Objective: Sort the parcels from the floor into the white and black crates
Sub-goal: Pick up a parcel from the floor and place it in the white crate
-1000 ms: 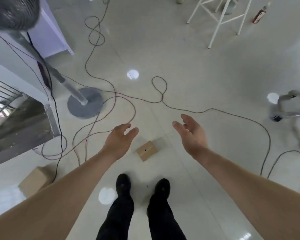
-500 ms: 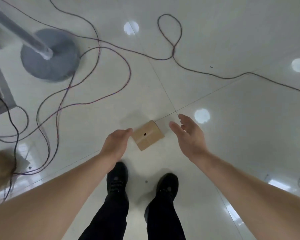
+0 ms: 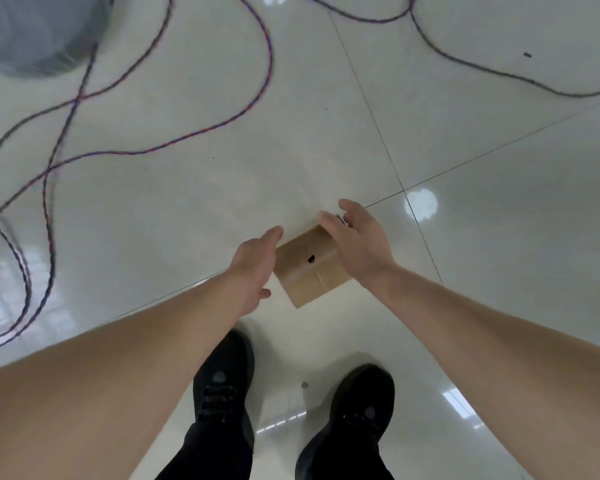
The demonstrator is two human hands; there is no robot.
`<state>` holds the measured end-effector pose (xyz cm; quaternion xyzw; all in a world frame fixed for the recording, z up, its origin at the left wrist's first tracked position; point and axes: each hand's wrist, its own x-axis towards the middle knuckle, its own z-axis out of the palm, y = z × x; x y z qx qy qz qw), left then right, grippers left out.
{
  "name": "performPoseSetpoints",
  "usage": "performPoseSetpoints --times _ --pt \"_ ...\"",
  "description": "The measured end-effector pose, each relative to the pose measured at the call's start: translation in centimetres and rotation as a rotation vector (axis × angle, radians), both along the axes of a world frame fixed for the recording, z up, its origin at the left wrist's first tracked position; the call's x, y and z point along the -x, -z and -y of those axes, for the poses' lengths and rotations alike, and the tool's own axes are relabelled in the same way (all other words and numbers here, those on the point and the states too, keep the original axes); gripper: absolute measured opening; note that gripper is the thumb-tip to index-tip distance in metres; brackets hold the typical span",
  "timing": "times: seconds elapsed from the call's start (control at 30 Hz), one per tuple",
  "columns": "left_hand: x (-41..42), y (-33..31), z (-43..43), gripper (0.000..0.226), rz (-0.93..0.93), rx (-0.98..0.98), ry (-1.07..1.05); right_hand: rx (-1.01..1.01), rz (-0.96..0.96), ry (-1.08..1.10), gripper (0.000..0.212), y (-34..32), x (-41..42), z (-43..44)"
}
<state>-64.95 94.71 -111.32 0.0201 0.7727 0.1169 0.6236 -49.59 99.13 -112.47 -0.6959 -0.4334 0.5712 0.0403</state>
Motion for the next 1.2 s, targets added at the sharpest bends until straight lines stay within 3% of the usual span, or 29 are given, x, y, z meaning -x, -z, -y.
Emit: performPoseSetpoints --times 0.07,0.2,0.3,0.47,0.57,0.77,0.93,1.1,1.2 --pt "0.0 0.5 -0.1 0.032 0.023 -0.034 -0.11 -0.025 0.017 0.029 0.06 0.4 0.1 0.3" --pt "0.5 0.1 1.0 0.029 -0.054 -0.16 -0.229 -0.11 -0.018 0.318 0.059 -0.4 -1.3 2.1" --pt "0.5 0.1 2.6 0.046 0.01 -0.1 -0.168 0.003 0.02 0.307 0.046 -0.2 -2.5 4.7" --pt "0.9 1.9 2.7 0.068 0.094 0.042 -0.069 0.178 0.029 0.256 0.062 1.5 -2.9 6.6" --pt "0.8 2.6 2.7 0.072 0.09 0.05 -0.032 0.207 0.022 0.226 0.057 2.3 -2.8 7.1" --pt "0.6 2.7 2.8 0.058 0.106 -0.028 -0.015 0.137 -0.044 0.245 0.04 2.3 -2.2 7.0" --pt "-0.1 1.2 2.4 0.056 0.126 -0.044 -0.019 0.2 -0.109 0.319 0.051 1.1 -1.6 6.8" --pt "-0.5 -3.8 2.4 0.053 0.094 -0.074 0.052 0.198 -0.105 0.334 0.064 -3.7 -1.9 7.1" --pt "-1.1 -8.9 2.2 0.052 0.069 -0.119 0.108 0.185 -0.121 0.361 0.052 -8.9 -3.0 7.1"
